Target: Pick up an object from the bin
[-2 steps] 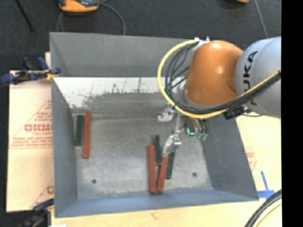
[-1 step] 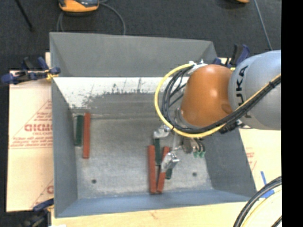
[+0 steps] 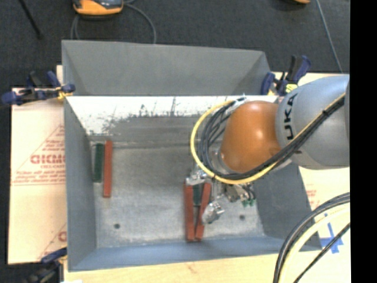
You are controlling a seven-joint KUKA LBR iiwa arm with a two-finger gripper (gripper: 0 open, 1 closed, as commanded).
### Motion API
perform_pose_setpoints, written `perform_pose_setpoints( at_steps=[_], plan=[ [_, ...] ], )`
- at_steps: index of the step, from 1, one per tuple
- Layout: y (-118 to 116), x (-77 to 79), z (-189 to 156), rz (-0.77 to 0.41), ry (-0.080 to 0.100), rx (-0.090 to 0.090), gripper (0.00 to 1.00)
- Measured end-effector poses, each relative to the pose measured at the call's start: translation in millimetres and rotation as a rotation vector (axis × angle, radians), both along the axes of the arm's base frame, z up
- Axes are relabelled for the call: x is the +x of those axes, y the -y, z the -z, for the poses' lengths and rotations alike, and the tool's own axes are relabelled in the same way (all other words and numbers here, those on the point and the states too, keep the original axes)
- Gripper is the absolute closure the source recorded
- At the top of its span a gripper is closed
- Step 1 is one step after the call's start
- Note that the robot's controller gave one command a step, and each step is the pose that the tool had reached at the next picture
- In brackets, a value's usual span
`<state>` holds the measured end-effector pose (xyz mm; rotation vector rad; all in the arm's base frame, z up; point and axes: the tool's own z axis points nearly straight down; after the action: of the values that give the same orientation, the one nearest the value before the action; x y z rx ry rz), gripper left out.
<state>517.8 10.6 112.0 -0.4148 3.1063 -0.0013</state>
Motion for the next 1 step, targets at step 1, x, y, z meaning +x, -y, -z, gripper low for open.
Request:
perform_pose_setpoints(
  at_steps=[1],
  plan=[
    [9.0,4.7,25.5,-0.012,0.010,0.005,0.00]
  ],
)
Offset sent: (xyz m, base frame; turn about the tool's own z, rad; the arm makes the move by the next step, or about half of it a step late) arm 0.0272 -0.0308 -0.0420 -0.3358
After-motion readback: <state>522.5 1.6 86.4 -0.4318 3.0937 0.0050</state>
